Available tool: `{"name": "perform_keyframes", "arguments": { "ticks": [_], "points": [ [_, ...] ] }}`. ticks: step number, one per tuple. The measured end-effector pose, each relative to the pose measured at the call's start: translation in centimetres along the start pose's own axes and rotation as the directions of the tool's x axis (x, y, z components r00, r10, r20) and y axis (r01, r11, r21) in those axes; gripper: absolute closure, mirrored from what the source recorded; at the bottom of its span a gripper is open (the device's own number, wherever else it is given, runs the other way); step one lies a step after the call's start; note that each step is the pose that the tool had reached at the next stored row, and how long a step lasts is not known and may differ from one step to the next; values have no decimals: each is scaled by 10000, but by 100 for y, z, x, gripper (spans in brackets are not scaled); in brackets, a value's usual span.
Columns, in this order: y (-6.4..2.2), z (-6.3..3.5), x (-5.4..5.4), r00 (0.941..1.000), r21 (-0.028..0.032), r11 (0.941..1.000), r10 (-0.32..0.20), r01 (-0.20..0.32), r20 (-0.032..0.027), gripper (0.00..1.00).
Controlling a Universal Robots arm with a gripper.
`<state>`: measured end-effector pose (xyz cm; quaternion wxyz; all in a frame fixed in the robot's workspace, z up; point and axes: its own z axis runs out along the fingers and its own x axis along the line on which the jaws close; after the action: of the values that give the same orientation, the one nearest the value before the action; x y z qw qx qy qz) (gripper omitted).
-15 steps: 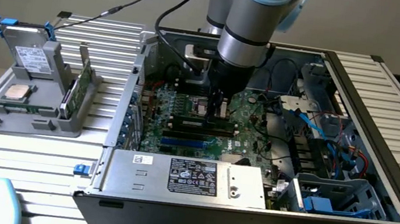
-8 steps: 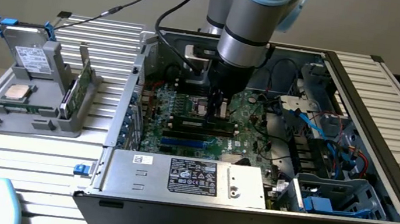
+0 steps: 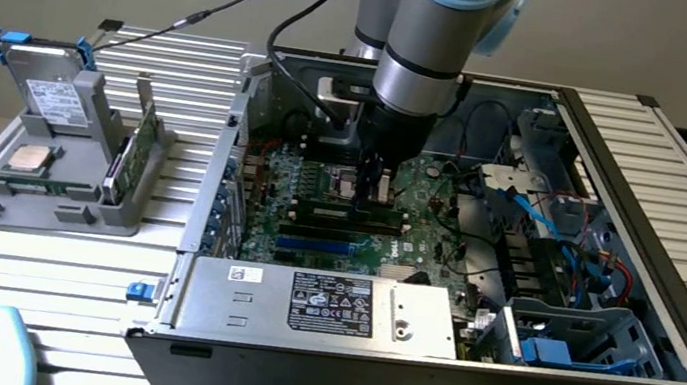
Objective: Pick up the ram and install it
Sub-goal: 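Insert the ram into the slot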
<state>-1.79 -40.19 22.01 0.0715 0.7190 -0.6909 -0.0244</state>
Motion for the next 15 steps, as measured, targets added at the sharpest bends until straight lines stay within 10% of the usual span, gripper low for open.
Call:
{"name": "perform_keyframes", "arguments": {
  "ticks": [15],
  "points": [
    [-20, 6, -42, 10000, 1, 10000, 64, -64, -32, 86]
  ]
}}
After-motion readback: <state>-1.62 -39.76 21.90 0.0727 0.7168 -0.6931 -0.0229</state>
